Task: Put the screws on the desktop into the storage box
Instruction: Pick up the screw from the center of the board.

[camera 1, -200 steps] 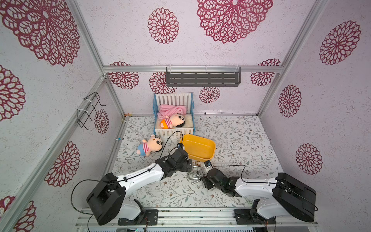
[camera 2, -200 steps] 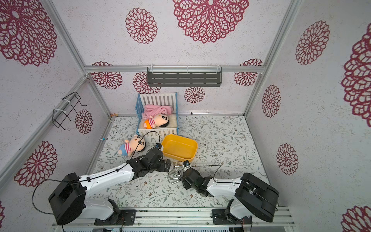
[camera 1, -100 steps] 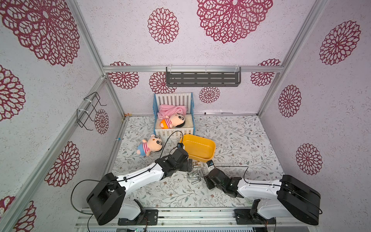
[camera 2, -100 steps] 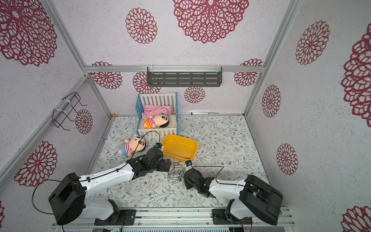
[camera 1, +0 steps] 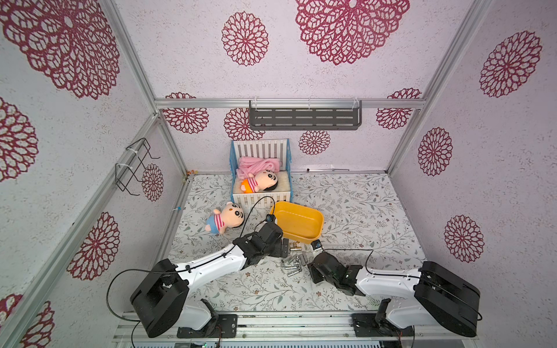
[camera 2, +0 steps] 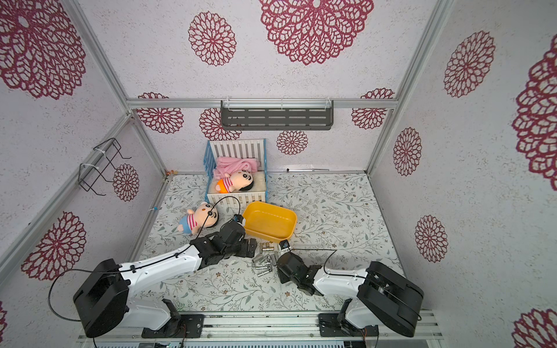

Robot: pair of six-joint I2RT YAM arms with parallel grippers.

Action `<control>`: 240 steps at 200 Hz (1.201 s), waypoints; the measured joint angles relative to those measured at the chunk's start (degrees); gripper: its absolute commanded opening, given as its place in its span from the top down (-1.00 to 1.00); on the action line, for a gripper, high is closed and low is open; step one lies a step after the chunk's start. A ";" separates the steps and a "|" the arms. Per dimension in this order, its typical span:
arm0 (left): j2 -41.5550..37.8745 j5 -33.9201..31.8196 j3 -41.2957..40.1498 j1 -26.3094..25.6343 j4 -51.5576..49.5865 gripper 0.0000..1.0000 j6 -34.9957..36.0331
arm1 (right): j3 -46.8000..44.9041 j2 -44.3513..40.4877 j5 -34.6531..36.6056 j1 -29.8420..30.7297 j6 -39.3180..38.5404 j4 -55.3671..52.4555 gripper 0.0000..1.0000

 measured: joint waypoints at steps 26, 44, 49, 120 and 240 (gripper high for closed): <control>0.00 -0.09 0.00 0.00 0.00 -1.00 0.00 | 0.00 0.02 0.07 -0.11 0.22 -0.02 0.20; 0.00 -0.20 0.00 0.00 0.00 -1.00 0.00 | 0.00 0.15 0.22 -0.13 0.26 0.00 0.27; 0.00 -0.20 0.00 0.00 0.00 -1.00 0.00 | 0.00 0.24 0.46 -0.13 0.33 0.02 0.27; 0.15 -1.11 0.00 0.00 0.00 -1.00 0.00 | 1.29 2.43 2.95 -0.15 0.87 0.20 0.50; -0.11 -2.19 0.00 0.00 -0.11 -0.95 1.44 | 0.00 -2.29 5.42 -0.22 2.56 -2.56 1.00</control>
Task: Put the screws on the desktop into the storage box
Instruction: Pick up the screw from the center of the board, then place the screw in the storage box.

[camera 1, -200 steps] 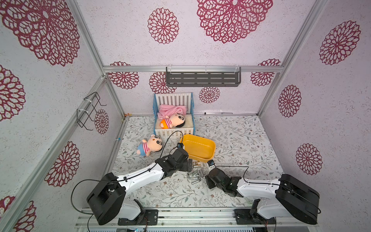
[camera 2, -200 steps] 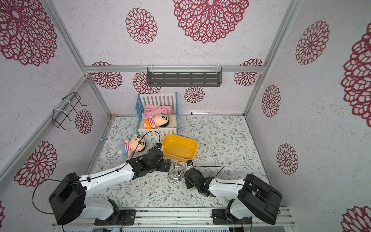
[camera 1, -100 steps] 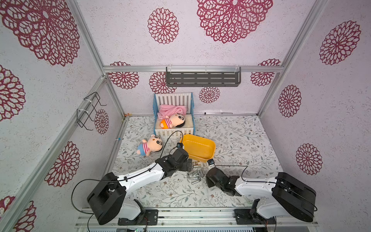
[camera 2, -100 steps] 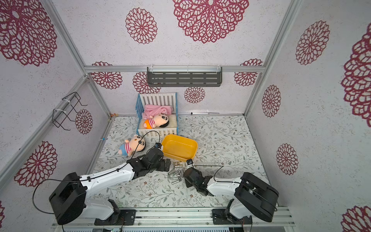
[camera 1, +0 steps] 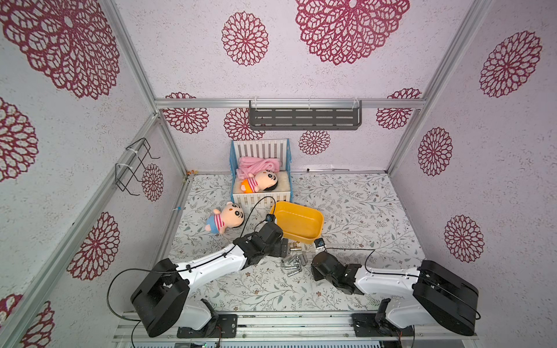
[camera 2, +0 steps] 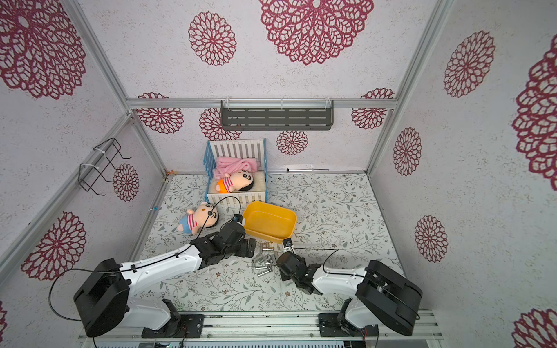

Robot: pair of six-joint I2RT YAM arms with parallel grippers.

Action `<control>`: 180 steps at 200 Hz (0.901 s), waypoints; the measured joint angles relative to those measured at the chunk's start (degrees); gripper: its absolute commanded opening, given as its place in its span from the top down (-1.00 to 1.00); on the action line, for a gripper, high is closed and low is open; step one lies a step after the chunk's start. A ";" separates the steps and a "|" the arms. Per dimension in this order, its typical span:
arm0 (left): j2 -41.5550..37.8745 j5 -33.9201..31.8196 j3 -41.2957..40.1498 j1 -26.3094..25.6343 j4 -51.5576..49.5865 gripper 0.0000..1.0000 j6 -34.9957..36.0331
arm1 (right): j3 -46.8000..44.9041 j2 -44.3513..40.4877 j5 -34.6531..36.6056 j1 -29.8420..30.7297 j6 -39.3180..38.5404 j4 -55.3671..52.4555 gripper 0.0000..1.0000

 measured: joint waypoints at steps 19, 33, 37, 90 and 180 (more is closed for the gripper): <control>-1.44 -0.66 -0.17 0.00 0.09 -0.95 0.20 | -2.32 -6.99 0.00 -0.04 -0.04 0.00 1.00; -2.99 -1.07 -0.79 0.00 0.66 -0.95 0.35 | -3.65 -12.61 -0.02 -0.04 -0.11 -0.13 1.00; -3.43 -1.20 -0.98 0.00 0.76 -0.95 0.42 | -3.80 -14.01 -0.02 -0.04 -0.17 -0.17 1.00; -7.43 -2.27 -4.85 0.00 4.31 -0.95 1.11 | 7.45 -13.81 -3.34 -3.30 -1.57 -1.68 1.00; -19.08 0.11 -15.54 0.02 16.94 -0.95 2.45 | 36.70 22.95 -12.22 -18.10 -9.14 -2.16 0.99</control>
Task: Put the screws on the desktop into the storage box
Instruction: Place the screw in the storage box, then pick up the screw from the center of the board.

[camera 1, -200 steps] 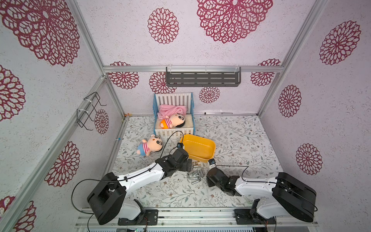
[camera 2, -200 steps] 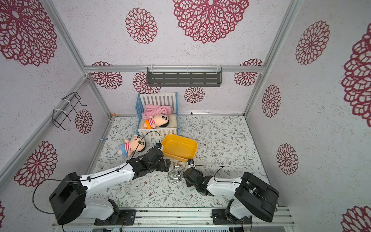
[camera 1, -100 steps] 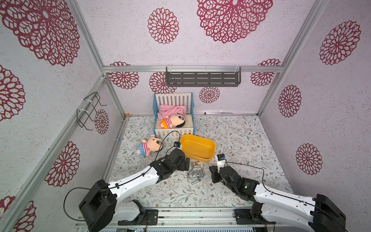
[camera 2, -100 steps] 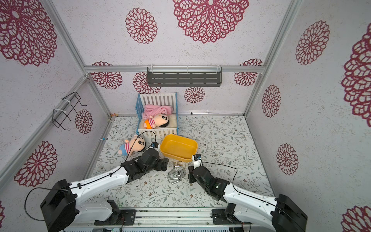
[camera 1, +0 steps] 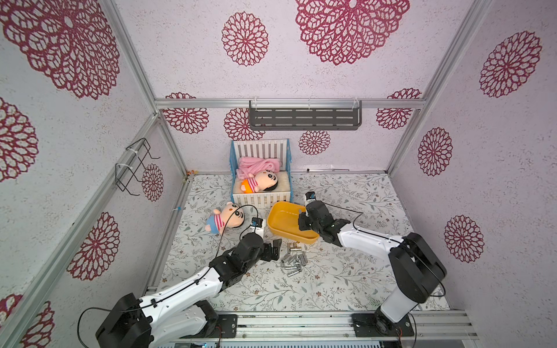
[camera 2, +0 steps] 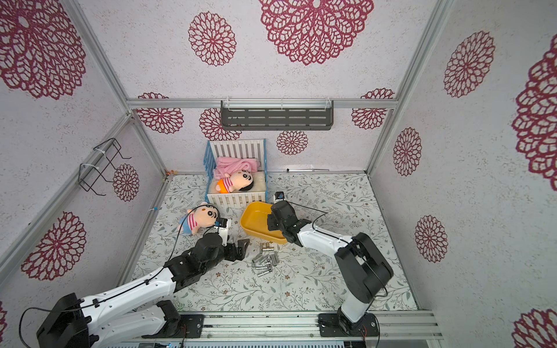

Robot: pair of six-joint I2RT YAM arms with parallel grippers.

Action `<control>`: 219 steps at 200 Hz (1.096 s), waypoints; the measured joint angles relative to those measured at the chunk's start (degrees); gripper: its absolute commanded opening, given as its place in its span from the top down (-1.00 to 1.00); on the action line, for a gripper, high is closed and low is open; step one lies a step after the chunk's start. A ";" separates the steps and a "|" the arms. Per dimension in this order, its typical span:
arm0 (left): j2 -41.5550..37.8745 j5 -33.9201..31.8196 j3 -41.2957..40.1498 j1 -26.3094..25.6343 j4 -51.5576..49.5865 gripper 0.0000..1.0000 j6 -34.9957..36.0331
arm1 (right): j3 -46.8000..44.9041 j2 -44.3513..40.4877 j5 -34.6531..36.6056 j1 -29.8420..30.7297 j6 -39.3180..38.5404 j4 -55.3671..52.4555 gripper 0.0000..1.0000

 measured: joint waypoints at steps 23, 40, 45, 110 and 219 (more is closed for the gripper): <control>1.42 0.61 0.76 -0.02 -0.28 -0.95 0.68 | 0.42 2.80 -1.16 -0.98 -1.36 -0.46 0.84; 3.15 0.59 2.23 -0.02 -1.25 -0.95 1.51 | 1.01 4.44 -1.97 -1.11 -1.90 -1.05 0.54; 3.61 0.59 2.67 -0.02 -1.51 -0.95 1.70 | 1.14 4.85 -2.40 -1.11 -1.86 -1.05 0.48; 9.77 2.36 8.76 -0.07 -7.74 -0.98 4.48 | 0.17 2.82 -4.70 -1.11 -2.82 -1.33 0.11; 18.16 5.97 16.35 -2.36 -18.21 -0.46 8.02 | -23.47 -25.14 -7.39 -1.09 -1.09 4.33 0.10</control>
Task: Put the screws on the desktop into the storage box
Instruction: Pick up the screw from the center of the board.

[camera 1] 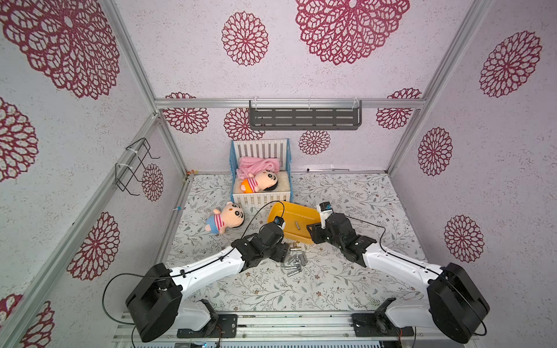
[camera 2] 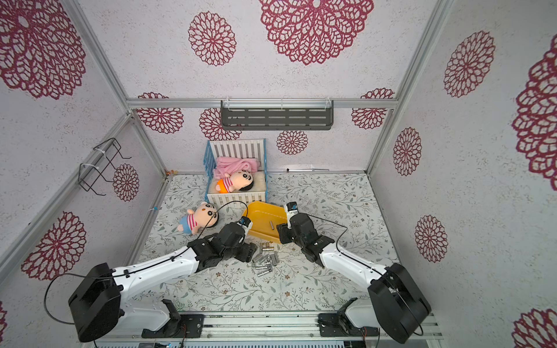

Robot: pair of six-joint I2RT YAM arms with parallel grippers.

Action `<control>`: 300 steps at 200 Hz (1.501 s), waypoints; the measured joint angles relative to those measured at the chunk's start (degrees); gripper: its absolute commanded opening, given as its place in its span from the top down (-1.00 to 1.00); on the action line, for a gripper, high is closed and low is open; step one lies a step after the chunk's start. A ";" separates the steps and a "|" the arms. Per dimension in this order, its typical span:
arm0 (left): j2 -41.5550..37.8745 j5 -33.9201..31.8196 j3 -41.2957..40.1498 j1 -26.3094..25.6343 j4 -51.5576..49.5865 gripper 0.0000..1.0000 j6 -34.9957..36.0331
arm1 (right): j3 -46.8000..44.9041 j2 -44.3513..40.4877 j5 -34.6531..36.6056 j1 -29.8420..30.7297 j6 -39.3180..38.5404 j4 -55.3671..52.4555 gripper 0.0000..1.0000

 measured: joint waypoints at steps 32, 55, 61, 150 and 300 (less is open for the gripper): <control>3.04 1.33 1.53 -0.63 -2.56 -0.35 0.96 | -7.37 -5.84 -0.13 0.00 1.40 0.46 0.09; 6.08 1.92 3.43 -1.18 -4.44 -0.35 1.51 | -11.15 -9.77 0.28 0.04 1.90 1.66 0.08; 6.93 1.95 4.00 -1.44 -4.98 -0.34 1.64 | -12.24 -10.62 0.50 0.04 1.95 2.14 0.08; 13.00 1.40 7.61 -4.24 -9.07 -0.16 3.34 | -17.35 -12.11 2.25 0.22 2.71 5.64 0.09; 17.05 2.19 9.70 -4.39 -10.60 0.20 4.98 | -17.35 -11.23 3.08 0.48 2.78 7.15 0.09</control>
